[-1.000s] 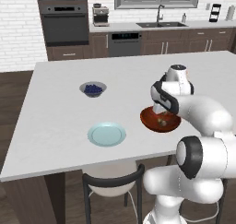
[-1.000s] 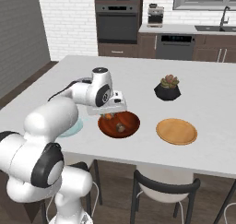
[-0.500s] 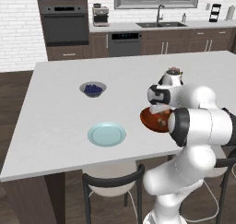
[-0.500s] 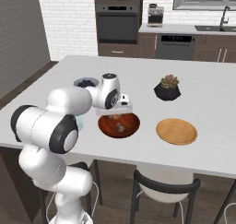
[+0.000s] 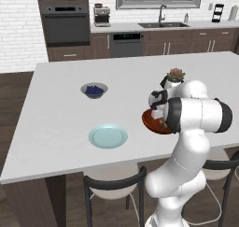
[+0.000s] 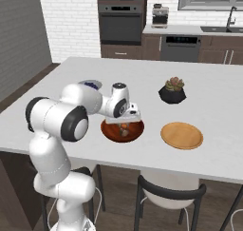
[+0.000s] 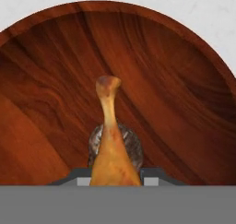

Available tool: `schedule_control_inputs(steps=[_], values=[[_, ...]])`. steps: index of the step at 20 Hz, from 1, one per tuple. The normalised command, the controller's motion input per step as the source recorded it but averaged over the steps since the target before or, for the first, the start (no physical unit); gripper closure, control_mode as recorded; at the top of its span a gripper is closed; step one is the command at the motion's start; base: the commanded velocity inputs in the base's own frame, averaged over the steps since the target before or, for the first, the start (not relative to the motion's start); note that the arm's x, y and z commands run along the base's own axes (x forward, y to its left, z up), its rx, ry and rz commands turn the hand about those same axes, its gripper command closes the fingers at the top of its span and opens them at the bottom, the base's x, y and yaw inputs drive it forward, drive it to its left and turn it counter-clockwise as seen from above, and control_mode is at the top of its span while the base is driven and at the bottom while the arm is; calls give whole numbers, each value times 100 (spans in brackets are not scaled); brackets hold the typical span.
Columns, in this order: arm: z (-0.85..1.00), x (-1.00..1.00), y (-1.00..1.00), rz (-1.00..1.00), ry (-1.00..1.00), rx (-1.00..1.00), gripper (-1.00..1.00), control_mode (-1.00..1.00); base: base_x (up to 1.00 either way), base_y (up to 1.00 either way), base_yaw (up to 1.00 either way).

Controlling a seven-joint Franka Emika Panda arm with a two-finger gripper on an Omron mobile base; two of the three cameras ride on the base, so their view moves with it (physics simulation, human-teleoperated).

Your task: Pick the chicken drumstick and mushroom from their plates and place them in the bowl. Then put the bowl in the fridge.

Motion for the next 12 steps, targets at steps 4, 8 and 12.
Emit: schedule_control_inputs(steps=[4,8,12], values=[[-22,0,0,-4,0,0,100,-100,0,0,0],[-9,0,0,0,0,0,-100,-100,0,0,0],[0,0,0,0,0,0,-100,-100,0,0,0]])
